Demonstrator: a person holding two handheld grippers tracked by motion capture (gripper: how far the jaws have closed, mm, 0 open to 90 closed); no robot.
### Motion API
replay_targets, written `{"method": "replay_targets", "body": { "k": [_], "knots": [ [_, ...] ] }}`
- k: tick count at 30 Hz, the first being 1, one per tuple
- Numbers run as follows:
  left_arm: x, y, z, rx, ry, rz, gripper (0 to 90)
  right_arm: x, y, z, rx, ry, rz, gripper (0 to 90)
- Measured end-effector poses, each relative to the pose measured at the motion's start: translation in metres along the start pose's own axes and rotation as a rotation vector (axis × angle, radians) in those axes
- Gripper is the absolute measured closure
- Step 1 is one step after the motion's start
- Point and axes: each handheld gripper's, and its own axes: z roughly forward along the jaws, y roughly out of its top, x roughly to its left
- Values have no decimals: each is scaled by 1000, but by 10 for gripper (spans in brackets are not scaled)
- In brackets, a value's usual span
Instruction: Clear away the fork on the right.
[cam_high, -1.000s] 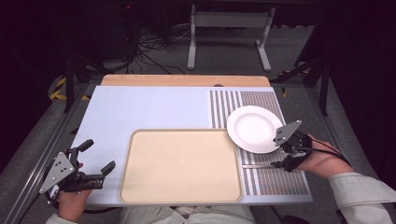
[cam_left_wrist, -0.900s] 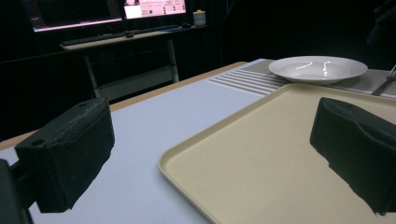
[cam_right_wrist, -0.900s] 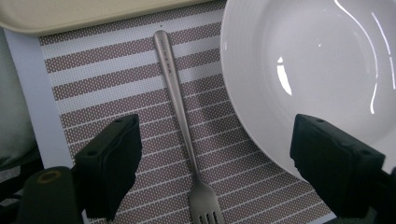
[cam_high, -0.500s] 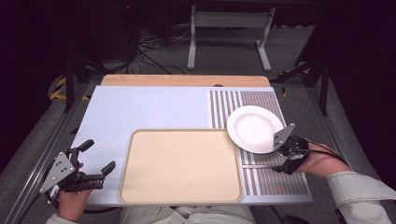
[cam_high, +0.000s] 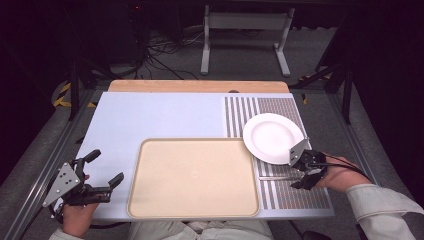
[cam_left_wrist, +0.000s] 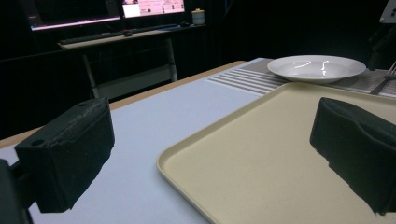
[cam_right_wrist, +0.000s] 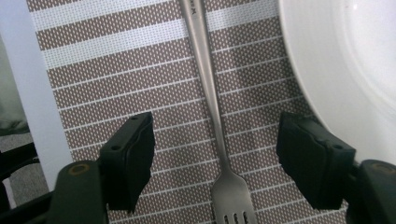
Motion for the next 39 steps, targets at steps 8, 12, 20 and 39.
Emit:
{"method": "replay_targets", "body": {
  "k": [8,12,20,39],
  "knots": [
    [0,0,1,1,0,-1,6,-2,-1,9,-7,22,-21,413],
    [0,0,1,1,1,1,6,-4,-2,12,-3,32,-41,536],
    [0,-1,1,4,-1,1,7,-6,0,12,9,33,-81,741],
    [0,-1,1,4,-6,0,7,-4,5,14,38,33,-144,849]
  ]
}}
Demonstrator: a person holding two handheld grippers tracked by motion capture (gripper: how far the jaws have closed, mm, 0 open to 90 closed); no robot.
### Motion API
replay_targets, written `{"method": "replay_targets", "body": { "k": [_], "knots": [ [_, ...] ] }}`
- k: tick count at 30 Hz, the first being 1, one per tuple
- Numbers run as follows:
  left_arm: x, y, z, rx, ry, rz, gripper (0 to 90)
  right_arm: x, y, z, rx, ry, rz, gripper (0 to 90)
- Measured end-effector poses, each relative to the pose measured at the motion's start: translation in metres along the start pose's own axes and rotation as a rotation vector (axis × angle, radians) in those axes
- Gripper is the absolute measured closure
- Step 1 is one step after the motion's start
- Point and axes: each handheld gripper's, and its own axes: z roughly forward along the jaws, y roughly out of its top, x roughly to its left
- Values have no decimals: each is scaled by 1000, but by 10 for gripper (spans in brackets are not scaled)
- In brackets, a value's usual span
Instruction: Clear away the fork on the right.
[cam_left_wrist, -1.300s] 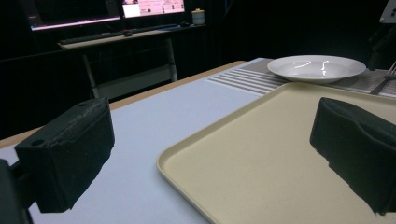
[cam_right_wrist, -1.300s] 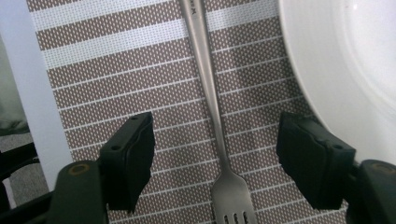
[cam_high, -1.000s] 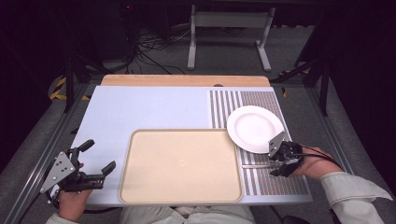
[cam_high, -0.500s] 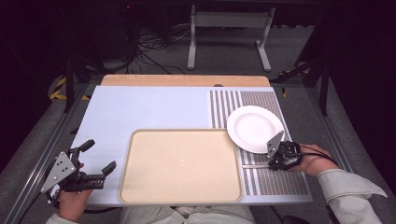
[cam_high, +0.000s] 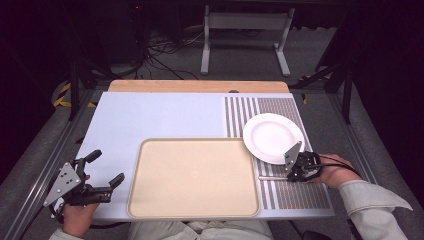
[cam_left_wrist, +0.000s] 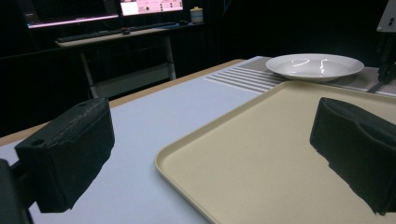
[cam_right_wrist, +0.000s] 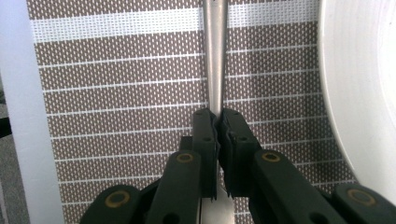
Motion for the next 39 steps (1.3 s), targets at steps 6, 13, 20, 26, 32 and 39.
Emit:
{"method": "replay_targets", "body": {
  "k": [6,13,20,26,32,39],
  "knots": [
    [0,0,0,2,0,1,6,0,-1,0,-14,1,-8,852],
    [0,0,0,2,-4,-1,7,0,-2,0,-19,-3,-5,853],
    [0,0,0,0,-2,-2,7,1,-2,-1,-21,-17,-6,854],
    [0,0,0,2,-1,-1,7,4,0,-10,-58,-35,-20,854],
    [0,0,0,-1,3,0,7,5,8,-33,-94,-98,-44,854],
    [1,0,-1,-3,3,-1,7,4,13,-52,-138,-127,-44,854]
  ]
}}
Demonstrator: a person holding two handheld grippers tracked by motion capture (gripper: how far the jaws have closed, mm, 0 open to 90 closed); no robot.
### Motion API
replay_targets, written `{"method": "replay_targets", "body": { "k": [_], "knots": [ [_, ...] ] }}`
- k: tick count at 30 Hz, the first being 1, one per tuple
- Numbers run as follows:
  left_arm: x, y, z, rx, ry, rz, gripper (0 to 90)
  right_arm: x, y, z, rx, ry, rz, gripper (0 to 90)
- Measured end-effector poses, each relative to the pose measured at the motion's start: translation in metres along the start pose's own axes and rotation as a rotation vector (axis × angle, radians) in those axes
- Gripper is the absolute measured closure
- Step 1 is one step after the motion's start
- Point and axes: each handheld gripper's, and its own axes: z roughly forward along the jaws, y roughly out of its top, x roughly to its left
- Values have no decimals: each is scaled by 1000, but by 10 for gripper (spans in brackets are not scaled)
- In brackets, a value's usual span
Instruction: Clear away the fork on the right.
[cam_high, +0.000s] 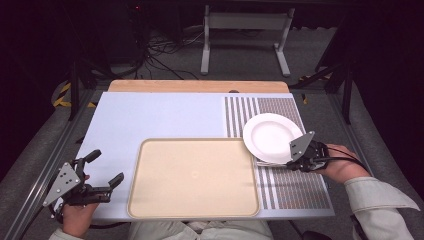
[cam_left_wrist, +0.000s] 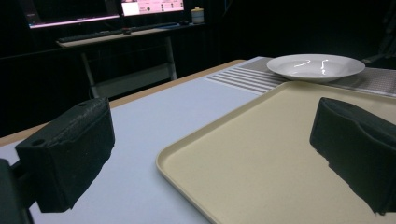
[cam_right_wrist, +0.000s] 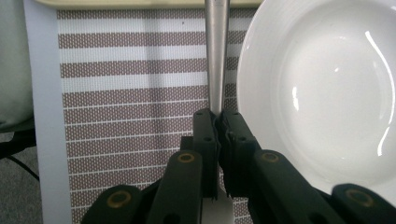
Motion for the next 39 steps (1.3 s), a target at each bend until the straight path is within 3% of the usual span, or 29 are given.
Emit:
{"method": "replay_targets", "body": {
  "k": [7,15,39],
  "knots": [
    [0,0,1,5,0,0,7,-4,10,-13,-48,-24,-18,854],
    [1,0,0,2,-2,-1,7,-13,30,-15,-75,-38,-57,853],
    [1,0,-1,5,-1,1,7,-39,110,12,-134,6,-180,853]
  ]
}}
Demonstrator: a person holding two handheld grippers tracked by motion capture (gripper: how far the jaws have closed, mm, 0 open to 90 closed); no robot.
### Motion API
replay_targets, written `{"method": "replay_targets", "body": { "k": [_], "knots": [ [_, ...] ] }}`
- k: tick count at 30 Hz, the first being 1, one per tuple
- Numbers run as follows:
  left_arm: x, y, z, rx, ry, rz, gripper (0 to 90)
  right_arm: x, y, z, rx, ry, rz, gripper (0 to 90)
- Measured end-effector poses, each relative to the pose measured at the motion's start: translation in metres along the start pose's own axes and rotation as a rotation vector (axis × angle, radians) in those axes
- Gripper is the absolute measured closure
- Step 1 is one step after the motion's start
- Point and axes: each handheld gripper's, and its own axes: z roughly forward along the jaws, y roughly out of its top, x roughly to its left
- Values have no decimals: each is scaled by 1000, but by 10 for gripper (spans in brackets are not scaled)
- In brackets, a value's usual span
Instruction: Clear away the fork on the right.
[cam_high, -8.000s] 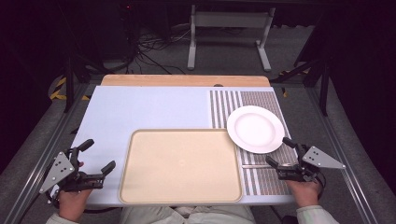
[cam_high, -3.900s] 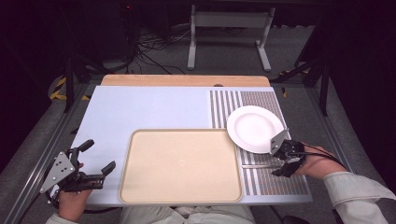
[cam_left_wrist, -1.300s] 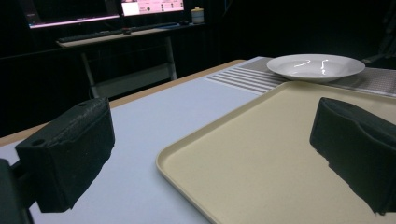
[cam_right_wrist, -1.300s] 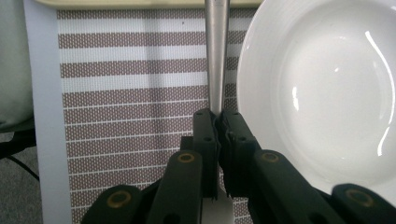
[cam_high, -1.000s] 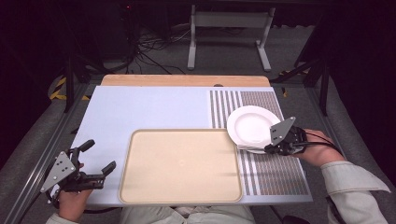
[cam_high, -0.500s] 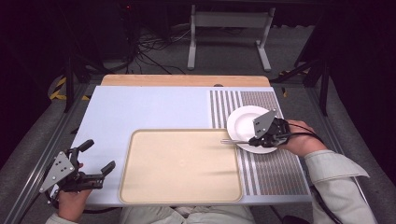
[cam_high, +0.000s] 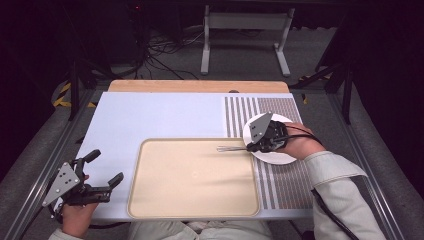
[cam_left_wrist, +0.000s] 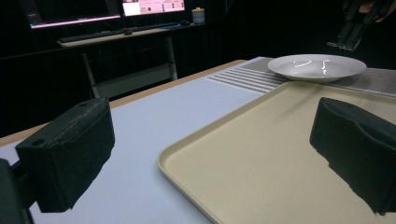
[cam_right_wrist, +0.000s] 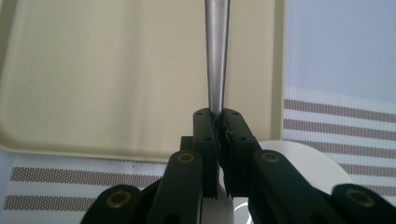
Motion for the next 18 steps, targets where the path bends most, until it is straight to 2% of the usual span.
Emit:
{"method": "replay_targets", "body": {
  "k": [9,18],
  "knots": [
    [0,0,0,-2,1,0,8,-10,20,20,-12,21,-35,853],
    [0,0,0,-5,4,-3,8,-15,31,33,-24,33,-46,853]
  ]
}}
